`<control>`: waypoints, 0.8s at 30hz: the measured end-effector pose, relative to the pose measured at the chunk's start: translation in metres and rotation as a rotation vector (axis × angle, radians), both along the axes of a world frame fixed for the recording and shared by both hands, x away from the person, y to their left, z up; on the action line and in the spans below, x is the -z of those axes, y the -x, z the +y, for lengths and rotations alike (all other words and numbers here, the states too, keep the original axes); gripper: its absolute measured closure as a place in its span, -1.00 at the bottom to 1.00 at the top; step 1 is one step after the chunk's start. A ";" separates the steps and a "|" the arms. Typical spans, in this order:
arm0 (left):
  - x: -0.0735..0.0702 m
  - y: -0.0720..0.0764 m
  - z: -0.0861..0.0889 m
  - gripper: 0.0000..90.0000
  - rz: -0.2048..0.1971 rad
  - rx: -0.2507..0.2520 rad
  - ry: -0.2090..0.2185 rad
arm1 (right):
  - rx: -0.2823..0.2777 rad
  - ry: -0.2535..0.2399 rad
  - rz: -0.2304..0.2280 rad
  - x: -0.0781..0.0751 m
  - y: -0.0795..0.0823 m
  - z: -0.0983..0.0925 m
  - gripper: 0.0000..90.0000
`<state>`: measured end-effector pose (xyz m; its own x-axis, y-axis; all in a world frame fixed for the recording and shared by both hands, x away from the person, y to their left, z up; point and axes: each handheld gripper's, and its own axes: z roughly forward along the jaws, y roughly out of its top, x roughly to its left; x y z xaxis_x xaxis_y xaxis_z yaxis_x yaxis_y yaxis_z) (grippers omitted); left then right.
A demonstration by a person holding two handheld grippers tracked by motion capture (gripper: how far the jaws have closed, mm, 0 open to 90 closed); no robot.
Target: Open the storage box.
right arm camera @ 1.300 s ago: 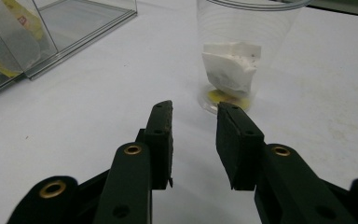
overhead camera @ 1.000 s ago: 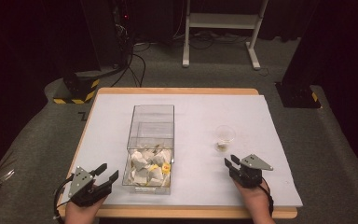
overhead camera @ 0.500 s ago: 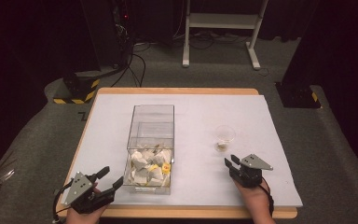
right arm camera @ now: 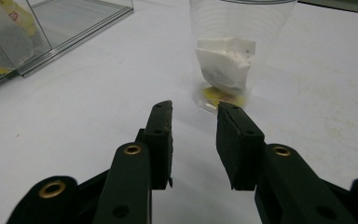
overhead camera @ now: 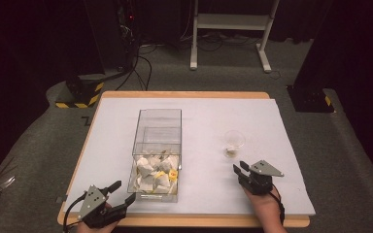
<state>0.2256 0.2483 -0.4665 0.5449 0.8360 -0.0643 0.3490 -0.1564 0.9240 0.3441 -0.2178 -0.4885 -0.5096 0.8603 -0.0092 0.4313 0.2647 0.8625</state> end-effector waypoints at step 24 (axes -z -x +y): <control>0.016 -0.014 -0.023 -0.28 0.030 0.043 -0.106 | 0.017 -0.021 0.017 0.001 0.000 -0.003 0.48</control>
